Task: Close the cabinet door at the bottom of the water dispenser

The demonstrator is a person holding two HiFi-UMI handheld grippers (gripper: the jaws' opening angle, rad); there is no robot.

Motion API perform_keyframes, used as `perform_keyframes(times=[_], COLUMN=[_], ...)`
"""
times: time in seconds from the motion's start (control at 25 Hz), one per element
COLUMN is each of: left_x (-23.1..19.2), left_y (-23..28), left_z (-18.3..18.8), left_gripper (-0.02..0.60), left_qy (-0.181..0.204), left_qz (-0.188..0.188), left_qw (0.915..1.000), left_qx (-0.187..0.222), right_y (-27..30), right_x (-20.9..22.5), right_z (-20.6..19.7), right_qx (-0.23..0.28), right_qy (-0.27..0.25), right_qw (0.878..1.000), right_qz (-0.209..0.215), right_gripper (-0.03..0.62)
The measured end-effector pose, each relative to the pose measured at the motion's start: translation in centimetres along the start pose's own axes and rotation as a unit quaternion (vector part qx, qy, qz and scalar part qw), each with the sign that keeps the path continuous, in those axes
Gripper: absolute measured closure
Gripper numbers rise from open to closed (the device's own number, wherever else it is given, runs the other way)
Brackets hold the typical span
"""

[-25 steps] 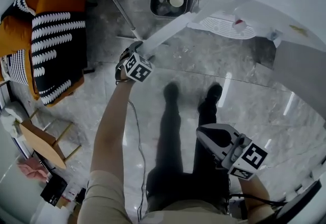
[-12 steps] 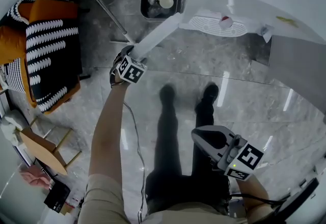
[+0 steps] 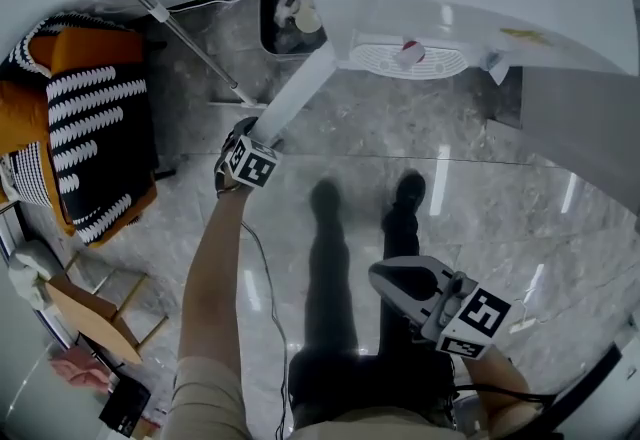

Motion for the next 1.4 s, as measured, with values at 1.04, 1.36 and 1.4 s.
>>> perform_keyframes(times=[1.04, 1.36, 1.4], left_x=[5.6, 8.4, 8.7], left_y=[0.4, 0.3, 0.3], left_z=[0.8, 1.4, 1.6], left_gripper=[0.284, 0.284, 0.284], left_qy=[-0.052, -0.035, -0.032], left_qz=[-0.083, -0.112, -0.114], left_qw=[0.9952, 0.9931, 0.9930], left_qx=[0.002, -0.002, -0.002], right_y=[-3.6, -4.2, -4.3], right_x=[1.8, 1.9, 1.9], right_z=[-0.7, -1.2, -1.2], right_qx=[0.040, 0.056, 0.057], right_qy=[0.004, 0.010, 0.010], right_qw=[0.999, 0.998, 0.998], right_qz=[-0.018, -0.015, -0.015], right_gripper=[0.577, 0.578, 0.579])
Point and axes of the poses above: the fingertips, and each gripper's own axes: y forward along the fingers, x to its right, z out of its top, the point moved 6 cm from there along -y, backward along the fingers, and after that the axes turned 13 degrees about -x, right-handed, at the moved point
